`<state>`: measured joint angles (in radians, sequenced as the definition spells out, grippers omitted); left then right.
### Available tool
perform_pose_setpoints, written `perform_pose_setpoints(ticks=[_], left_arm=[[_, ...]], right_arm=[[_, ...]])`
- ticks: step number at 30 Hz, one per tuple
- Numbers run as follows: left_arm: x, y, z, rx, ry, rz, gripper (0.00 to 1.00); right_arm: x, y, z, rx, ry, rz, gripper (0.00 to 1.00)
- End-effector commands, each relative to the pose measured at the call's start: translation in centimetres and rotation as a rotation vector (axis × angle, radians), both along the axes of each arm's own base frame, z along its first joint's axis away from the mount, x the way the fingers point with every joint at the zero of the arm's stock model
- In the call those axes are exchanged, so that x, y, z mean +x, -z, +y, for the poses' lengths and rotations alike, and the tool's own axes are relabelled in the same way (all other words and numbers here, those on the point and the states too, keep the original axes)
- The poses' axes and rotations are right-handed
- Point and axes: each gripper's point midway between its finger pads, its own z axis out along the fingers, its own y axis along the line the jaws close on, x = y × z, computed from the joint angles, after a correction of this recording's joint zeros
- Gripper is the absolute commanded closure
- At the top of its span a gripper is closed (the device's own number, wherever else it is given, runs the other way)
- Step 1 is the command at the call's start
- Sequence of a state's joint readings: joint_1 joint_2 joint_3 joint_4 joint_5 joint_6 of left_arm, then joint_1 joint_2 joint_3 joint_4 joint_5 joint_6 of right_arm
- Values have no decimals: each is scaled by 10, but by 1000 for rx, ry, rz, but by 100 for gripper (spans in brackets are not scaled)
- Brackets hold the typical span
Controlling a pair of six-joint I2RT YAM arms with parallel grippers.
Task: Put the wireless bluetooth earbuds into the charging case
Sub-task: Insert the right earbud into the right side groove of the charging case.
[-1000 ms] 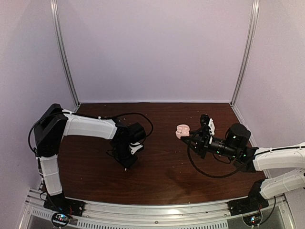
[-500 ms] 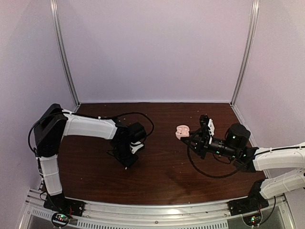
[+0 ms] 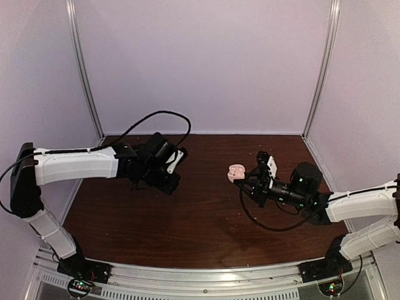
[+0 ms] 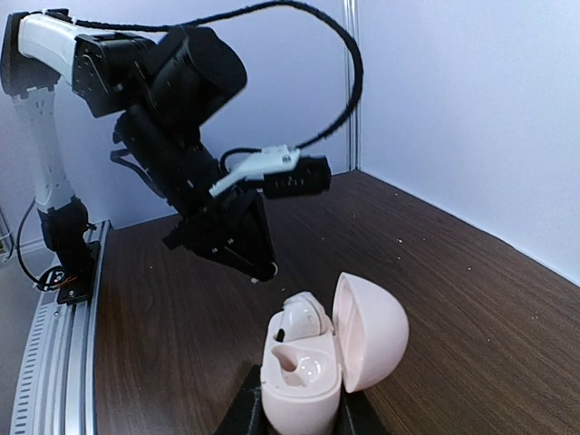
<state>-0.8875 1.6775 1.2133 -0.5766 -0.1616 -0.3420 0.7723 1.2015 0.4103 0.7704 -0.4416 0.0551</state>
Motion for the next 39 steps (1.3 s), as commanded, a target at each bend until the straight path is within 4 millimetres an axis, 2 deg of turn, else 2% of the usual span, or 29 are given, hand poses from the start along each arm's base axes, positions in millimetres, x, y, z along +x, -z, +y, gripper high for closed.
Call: perform_pose_setpoints(ticks=[1,4,8,10,13,20,24,30,39], left_arm=[[25,-97,-20,-284,-20,-285,99],[16,-147,-25,-417,24,-423,98],[-4,-200,-37,-527,102,-582,98],[-14,-218,-48,-569,147,-644,98],[-32,-235,-65,-618,219,-709,98],[-64,-255,-104,-721,395,-798,95],[-75,-256,-117,-737,474,-823,95],[-88,-256,-129,-754,552,-842,95],[-97,-251,-140,-768,600,-819,95]], right_arm=[[15,-30,5,80,36,-55,100],[18,-36,10,98,27,-65,100],[22,-46,17,124,21,-85,100],[22,-48,20,132,12,-92,100],[20,-53,26,138,-1,-111,100],[2,-54,38,110,-41,-205,100],[-7,-59,37,117,-39,-265,100],[-17,-63,37,123,-46,-323,100],[-26,-69,34,160,-64,-359,100]])
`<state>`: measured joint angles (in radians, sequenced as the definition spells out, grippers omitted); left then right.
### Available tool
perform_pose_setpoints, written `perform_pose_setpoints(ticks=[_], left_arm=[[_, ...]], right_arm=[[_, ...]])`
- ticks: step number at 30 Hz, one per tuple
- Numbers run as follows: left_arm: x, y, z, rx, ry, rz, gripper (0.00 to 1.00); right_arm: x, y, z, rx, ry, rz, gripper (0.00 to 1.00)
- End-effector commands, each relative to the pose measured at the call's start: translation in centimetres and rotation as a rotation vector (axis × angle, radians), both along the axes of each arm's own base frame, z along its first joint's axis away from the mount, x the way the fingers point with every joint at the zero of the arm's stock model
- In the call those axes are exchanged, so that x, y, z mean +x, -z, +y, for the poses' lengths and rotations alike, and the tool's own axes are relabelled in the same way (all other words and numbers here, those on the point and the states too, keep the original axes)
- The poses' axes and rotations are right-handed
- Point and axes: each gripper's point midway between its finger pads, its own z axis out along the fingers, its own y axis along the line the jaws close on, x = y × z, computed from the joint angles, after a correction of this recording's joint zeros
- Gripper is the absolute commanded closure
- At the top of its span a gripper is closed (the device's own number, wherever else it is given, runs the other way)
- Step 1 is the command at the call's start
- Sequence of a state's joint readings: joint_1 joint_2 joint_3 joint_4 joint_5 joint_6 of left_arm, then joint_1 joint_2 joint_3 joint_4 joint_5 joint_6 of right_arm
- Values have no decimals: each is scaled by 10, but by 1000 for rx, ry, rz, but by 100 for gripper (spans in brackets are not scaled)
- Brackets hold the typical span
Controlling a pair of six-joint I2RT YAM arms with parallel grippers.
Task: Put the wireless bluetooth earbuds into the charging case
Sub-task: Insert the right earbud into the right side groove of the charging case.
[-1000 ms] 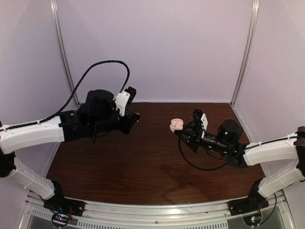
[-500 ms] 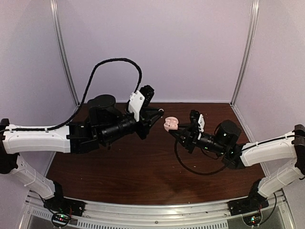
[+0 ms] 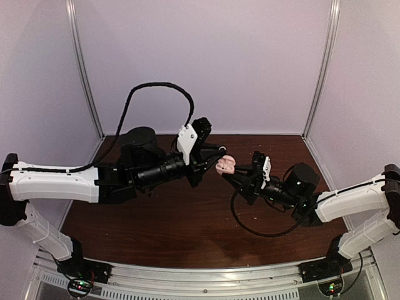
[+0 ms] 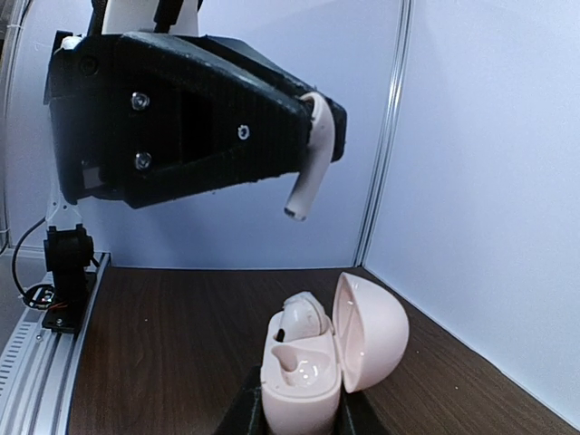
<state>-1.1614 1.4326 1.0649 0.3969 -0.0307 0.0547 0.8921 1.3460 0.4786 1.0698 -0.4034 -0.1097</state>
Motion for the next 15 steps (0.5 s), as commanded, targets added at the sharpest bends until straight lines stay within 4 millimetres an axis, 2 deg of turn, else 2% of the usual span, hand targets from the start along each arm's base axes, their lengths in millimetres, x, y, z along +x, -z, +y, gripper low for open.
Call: perform_pose_setpoints(ticks=[1,15], left_arm=[[-7,-8,-10,-37,41,-27,95],[-12,6,-21,15,50,-40,95]], right_arm=[[-9,-23,-6,75,-8,-61,100],[-21,-31,-8,118,-65,-81,100]])
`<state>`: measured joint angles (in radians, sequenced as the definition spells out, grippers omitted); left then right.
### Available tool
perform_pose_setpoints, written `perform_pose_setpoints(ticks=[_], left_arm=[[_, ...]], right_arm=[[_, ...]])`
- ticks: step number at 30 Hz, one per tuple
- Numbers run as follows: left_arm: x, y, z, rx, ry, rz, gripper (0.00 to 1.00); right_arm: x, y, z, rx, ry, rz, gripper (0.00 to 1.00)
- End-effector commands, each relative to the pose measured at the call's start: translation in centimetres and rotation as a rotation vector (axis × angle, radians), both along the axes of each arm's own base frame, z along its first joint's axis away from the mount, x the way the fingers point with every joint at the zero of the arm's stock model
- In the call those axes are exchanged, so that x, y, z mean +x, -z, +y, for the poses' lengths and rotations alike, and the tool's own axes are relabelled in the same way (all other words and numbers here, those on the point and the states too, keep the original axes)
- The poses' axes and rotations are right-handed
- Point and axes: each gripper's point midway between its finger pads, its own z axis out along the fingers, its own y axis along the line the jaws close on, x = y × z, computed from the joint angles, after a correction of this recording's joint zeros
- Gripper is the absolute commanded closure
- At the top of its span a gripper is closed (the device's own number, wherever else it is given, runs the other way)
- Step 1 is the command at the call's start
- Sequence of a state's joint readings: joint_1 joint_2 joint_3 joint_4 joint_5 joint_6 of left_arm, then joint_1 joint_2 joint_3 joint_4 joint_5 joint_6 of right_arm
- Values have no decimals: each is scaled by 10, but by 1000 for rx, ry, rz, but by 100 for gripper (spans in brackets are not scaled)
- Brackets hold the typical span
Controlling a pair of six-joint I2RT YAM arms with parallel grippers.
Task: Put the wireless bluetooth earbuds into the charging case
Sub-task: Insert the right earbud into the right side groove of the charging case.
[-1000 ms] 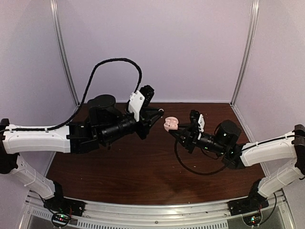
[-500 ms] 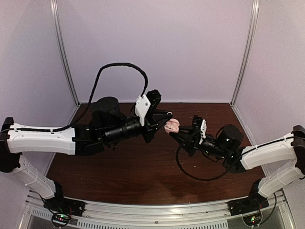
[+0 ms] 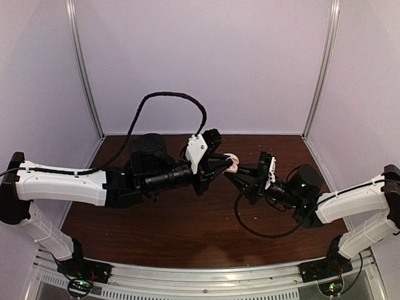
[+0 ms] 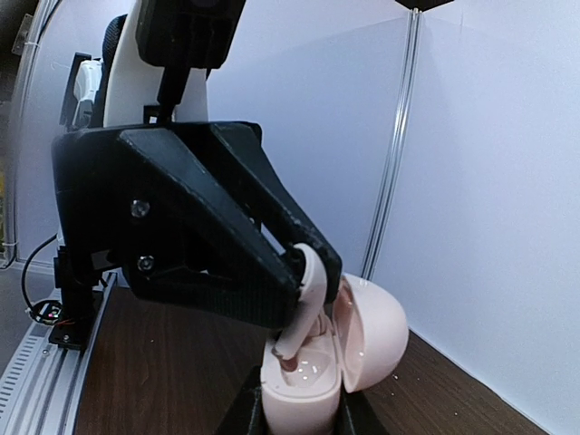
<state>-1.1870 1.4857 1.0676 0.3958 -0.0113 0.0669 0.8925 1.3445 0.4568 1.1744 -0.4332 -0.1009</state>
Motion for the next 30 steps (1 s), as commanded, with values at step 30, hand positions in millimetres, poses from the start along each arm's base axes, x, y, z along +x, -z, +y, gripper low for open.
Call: perform_pose_setpoints(ticks=[30], left_arm=[[30,18,-3,114,-168,6,88]], right_arm=[[4,-25,-11,98,40,31,100]])
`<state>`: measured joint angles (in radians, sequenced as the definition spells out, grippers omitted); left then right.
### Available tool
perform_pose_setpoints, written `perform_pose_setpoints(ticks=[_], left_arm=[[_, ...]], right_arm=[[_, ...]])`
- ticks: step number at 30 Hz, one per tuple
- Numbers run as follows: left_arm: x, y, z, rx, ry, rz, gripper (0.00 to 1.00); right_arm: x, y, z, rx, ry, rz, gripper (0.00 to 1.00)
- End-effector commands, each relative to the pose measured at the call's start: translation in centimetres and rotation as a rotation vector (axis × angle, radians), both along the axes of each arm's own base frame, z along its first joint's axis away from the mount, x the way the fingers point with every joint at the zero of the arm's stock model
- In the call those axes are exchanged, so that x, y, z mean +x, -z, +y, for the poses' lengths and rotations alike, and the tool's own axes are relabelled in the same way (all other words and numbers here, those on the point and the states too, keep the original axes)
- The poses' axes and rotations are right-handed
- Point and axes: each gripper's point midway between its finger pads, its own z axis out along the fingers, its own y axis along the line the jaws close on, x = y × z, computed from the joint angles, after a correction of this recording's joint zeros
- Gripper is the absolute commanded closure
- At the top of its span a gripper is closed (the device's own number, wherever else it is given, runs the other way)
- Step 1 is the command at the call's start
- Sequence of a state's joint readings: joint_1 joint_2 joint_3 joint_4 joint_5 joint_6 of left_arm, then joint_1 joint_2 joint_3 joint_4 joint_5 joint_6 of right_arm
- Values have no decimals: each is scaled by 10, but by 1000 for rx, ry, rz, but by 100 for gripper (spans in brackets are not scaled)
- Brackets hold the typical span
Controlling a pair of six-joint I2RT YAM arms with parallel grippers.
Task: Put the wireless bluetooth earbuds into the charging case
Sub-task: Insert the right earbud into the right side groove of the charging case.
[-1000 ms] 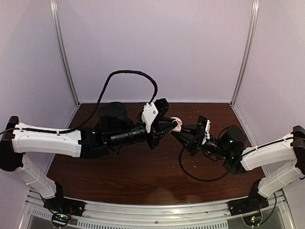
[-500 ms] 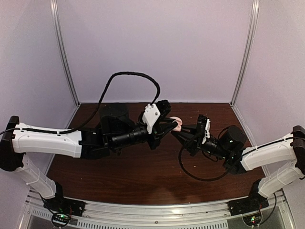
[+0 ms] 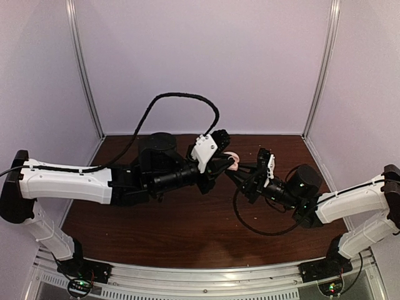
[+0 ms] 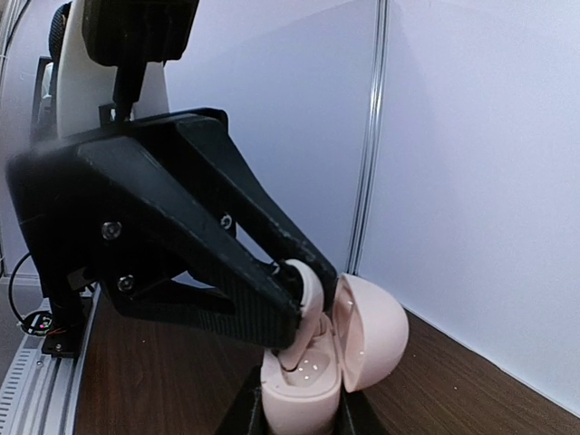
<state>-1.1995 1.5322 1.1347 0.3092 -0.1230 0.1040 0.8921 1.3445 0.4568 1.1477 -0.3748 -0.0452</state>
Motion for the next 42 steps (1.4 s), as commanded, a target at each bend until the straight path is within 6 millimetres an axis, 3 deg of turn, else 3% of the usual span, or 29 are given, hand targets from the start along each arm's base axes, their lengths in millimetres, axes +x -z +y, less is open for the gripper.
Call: perform_pose_setpoints(ticks=[1,13,25,42], left_arm=[[15,8,3,34,-79,21,88],[18,9,5,41,-104,27,78],[12,12,1,53,-57,24,78],[14,15,2,66,-79,56,90]], right_arm=[[-7,-30,-8,89,2,-48,100],[-4,-27,-8,85,6,-33,100],[0,-23,-6,75,15,-19,100],[16,-16,-9,24,109,-7,100]])
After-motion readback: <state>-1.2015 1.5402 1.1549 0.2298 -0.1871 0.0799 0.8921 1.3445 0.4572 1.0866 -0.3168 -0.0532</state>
